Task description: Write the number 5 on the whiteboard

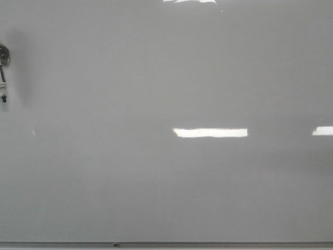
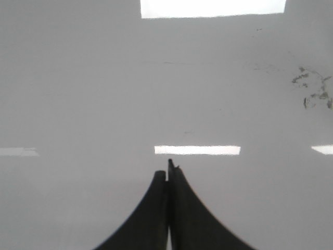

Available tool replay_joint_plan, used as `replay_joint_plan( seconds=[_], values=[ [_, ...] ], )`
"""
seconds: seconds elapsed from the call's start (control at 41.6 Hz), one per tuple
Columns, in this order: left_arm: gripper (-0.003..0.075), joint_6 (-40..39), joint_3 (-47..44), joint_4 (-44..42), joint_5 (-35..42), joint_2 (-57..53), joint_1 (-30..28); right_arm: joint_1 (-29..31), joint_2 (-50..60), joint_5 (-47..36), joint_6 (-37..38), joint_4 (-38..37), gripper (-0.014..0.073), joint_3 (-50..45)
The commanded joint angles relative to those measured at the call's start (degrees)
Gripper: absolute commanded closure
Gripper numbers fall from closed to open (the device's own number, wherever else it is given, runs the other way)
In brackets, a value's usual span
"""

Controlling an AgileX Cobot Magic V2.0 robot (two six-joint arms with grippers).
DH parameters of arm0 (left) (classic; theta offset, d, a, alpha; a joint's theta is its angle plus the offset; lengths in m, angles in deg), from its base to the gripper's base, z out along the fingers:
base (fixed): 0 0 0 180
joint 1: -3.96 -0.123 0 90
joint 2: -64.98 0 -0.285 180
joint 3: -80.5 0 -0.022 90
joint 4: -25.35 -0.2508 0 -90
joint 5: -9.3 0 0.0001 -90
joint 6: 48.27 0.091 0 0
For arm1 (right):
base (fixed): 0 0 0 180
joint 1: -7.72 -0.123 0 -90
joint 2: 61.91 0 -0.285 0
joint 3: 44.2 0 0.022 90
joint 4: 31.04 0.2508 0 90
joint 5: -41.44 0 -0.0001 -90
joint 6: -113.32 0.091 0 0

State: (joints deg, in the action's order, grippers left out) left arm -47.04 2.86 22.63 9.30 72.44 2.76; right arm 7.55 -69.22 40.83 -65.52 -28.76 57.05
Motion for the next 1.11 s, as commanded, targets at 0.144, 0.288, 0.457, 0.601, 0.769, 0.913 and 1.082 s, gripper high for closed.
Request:
replay_joint_plan(
  seconds=[0.144, 0.288, 0.457, 0.601, 0.769, 0.913, 1.082],
  values=[
    [0.0741, -0.50, -0.25, 0.55, 4.63, -0.88, 0.34, 0.46, 1.20, -4.68, 0.03, -0.77, 0.0662, 0.85],
    [0.0741, -0.50, -0.25, 0.55, 4.63, -0.88, 0.34, 0.46, 1.20, -4.68, 0.03, -0.77, 0.0662, 0.85],
    [0.0741, -0.50, -0.25, 0.55, 4.63, -0.88, 0.34, 0.46, 1.20, -4.68, 0.03, -0.77, 0.0662, 0.85],
    [0.0741, -0.50, -0.25, 0.55, 4.93, -0.88, 0.34, 0.46, 1.20, -4.68, 0.03, -0.77, 0.0662, 0.85],
    [0.0741, -0.50, -0.25, 0.55, 6.22, -0.88, 0.34, 0.46, 1.20, -6.56, 0.03, -0.77, 0.0662, 0.85],
    [0.0741, -0.50, 0.01, 0.78, 9.78, -0.88, 0.34, 0.46, 1.20, -9.99, 0.03, -0.77, 0.0662, 1.24],
    [0.0741, -1.22, 5.49, 1.46, 10.44, -0.66, 0.39, 0.46, 1.20, -6.75, 0.03, -0.77, 0.0662, 6.78]
  ],
)
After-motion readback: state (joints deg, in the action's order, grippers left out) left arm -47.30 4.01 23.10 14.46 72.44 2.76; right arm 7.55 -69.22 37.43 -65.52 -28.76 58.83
